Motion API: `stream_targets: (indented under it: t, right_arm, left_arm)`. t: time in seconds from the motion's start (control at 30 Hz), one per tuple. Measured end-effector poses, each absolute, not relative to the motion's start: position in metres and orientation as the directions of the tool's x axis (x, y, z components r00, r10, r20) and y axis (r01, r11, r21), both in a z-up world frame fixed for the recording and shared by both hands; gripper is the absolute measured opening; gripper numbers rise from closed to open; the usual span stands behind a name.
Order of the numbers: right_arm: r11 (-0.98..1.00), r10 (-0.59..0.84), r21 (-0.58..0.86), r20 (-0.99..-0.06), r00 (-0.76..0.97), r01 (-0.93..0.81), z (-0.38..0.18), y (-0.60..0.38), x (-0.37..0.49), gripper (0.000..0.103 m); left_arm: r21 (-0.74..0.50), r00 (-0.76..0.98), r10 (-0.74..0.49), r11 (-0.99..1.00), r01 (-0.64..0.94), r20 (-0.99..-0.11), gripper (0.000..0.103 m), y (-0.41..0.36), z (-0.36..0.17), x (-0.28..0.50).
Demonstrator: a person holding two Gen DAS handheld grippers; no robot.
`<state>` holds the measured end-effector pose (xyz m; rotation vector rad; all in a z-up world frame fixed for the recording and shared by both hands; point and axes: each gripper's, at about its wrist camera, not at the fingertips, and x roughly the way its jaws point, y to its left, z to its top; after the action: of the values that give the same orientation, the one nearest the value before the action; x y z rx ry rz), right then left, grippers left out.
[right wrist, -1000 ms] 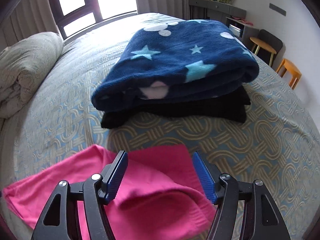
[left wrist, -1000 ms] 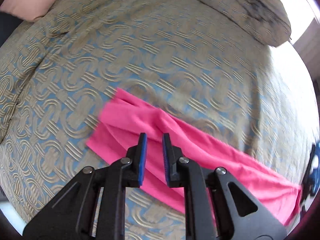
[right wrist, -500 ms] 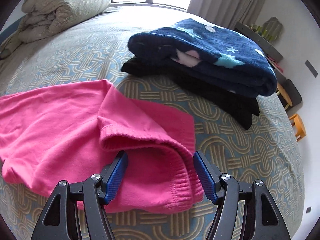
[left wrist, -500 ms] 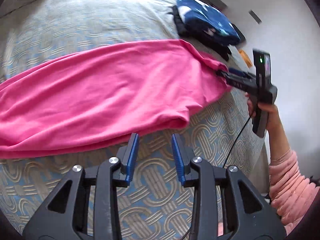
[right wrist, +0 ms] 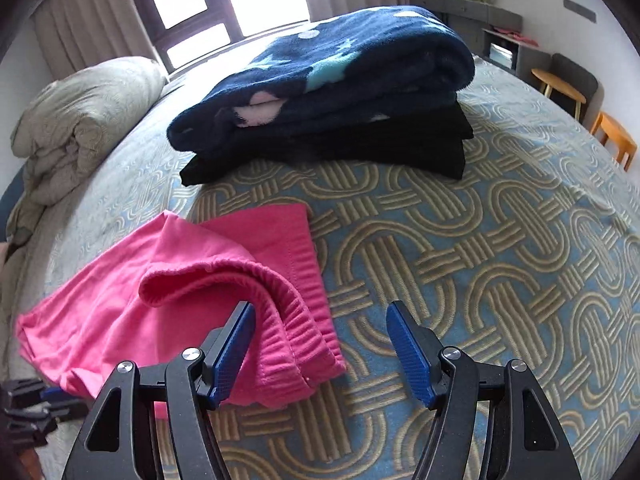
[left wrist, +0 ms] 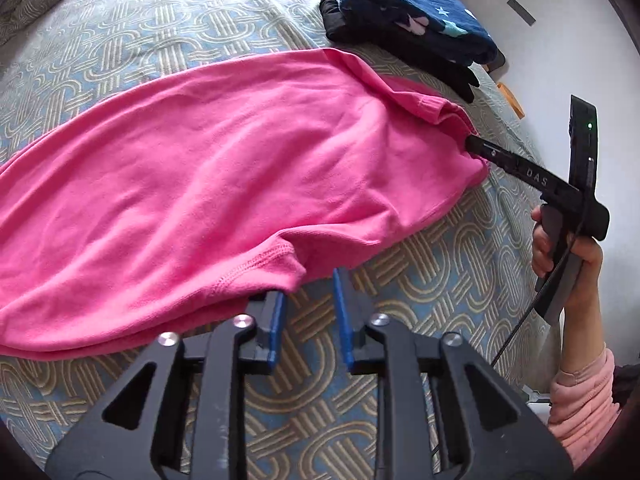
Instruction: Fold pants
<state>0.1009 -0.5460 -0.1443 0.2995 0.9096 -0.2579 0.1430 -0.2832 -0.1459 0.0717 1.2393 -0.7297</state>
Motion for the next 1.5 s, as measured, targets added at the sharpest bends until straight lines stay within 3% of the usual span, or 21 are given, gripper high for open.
stream_targets:
  t: [0.03,0.37,0.4,0.43,0.47,0.57,0.6,0.63,0.73,0.8,0.87,0.9,0.93,1.0,1.17,1.2,1.23,1.27,1.3,1.33,1.5]
  right_arm:
    - [0.943,-0.109,0.102,-0.803,0.586,0.316,-0.144,-0.540,0.100,0.069]
    - [0.973,-0.232,-0.197,-0.776,0.586,0.124,-0.143,-0.492,0.141,0.069]
    - [0.973,-0.231,-0.191,-0.785,0.575,0.130,-0.142,-0.494,0.149,0.057]
    - [0.979,-0.199,-0.140,-0.801,0.565,0.147,-0.141,-0.500,0.156,0.018]
    - [0.983,-0.140,-0.047,-0.822,0.553,0.180,-0.140,-0.510,0.162,0.007]
    - [0.886,0.064,0.305,-0.825,0.561,0.349,-0.140,-0.559,0.162,0.007]
    - [0.817,0.138,0.413,-0.817,0.559,0.402,-0.147,-0.575,0.158,0.007]
    - [0.715,0.232,0.525,-0.801,0.552,0.462,-0.159,-0.592,0.153,0.008]
    - [0.434,0.427,0.742,-0.669,0.609,0.511,-0.191,-0.624,0.135,0.010]
    - [0.449,0.405,0.741,-0.667,0.625,0.499,-0.189,-0.627,0.127,0.016]
    - [0.526,0.329,0.688,-0.707,0.626,0.500,-0.175,-0.623,0.120,0.034]
    - [0.576,0.263,0.631,-0.745,0.613,0.520,-0.166,-0.621,0.115,0.054]
    - [0.623,0.188,0.564,-0.781,0.596,0.542,-0.158,-0.618,0.113,0.063]
    - [0.685,0.134,0.514,-0.786,0.604,0.517,-0.144,-0.612,0.108,0.063]
    - [0.809,0.170,0.450,-0.794,0.583,0.377,-0.136,-0.589,0.102,0.069]
    - [0.831,0.158,0.419,-0.808,0.568,0.365,-0.138,-0.582,0.101,0.071]
    - [0.849,0.154,0.395,-0.821,0.550,0.352,-0.142,-0.577,0.102,0.071]
    - [0.858,0.159,0.383,-0.832,0.532,0.343,-0.147,-0.572,0.104,0.071]
    - [0.864,0.159,0.374,-0.838,0.522,0.337,-0.151,-0.569,0.105,0.064]
    - [0.875,0.128,0.346,-0.839,0.529,0.338,-0.152,-0.564,0.104,0.030]
    - [0.848,0.114,0.386,-0.801,0.588,0.362,-0.131,-0.567,0.088,0.024]
  left_arm:
    - [-0.329,0.129,-0.464,0.773,0.541,-0.877,0.005,-0.283,-0.146,0.143]
    - [-0.377,0.053,-0.530,0.667,0.643,-0.846,0.001,-0.282,-0.135,0.099]
    - [-0.351,0.069,-0.518,0.666,0.658,-0.853,0.001,-0.284,-0.136,0.096]
    - [-0.331,0.081,-0.505,0.669,0.666,-0.859,0.001,-0.286,-0.136,0.094]
    - [-0.326,0.084,-0.502,0.671,0.666,-0.861,0.001,-0.286,-0.136,0.093]
    - [-0.304,0.116,-0.493,0.688,0.660,-0.862,0.002,-0.279,-0.134,0.094]
    - [-0.281,0.140,-0.481,0.698,0.659,-0.865,0.008,-0.276,-0.133,0.095]
    - [-0.261,0.161,-0.470,0.706,0.658,-0.868,0.022,-0.273,-0.132,0.097]
    - [-0.243,0.204,-0.458,0.740,0.628,-0.865,0.048,-0.266,-0.134,0.105]
    - [-0.256,0.213,-0.464,0.754,0.605,-0.860,0.050,-0.262,-0.136,0.112]
    - [-0.266,0.205,-0.461,0.761,0.592,-0.863,0.051,-0.262,-0.139,0.119]
    - [-0.271,0.203,-0.462,0.764,0.586,-0.864,0.051,-0.263,-0.141,0.122]
    - [-0.280,0.199,-0.467,0.764,0.581,-0.862,0.051,-0.262,-0.142,0.123]
    - [-0.303,0.188,-0.486,0.757,0.579,-0.854,0.050,-0.264,-0.143,0.125]
    - [-0.285,0.212,-0.470,0.775,0.564,-0.857,0.050,-0.278,-0.150,0.134]
    - [-0.287,0.215,-0.465,0.784,0.551,-0.859,0.046,-0.279,-0.152,0.138]
    - [-0.295,0.218,-0.465,0.794,0.531,-0.858,0.022,-0.280,-0.154,0.143]
    - [-0.311,0.209,-0.465,0.803,0.509,-0.860,0.005,-0.278,-0.158,0.148]
    - [-0.348,0.175,-0.480,0.801,0.487,-0.860,0.005,-0.276,-0.161,0.152]
    - [-0.388,0.158,-0.506,0.795,0.466,-0.848,0.004,-0.271,-0.161,0.154]
    - [-0.398,0.166,-0.567,0.729,0.557,-0.807,0.004,-0.260,-0.129,0.124]
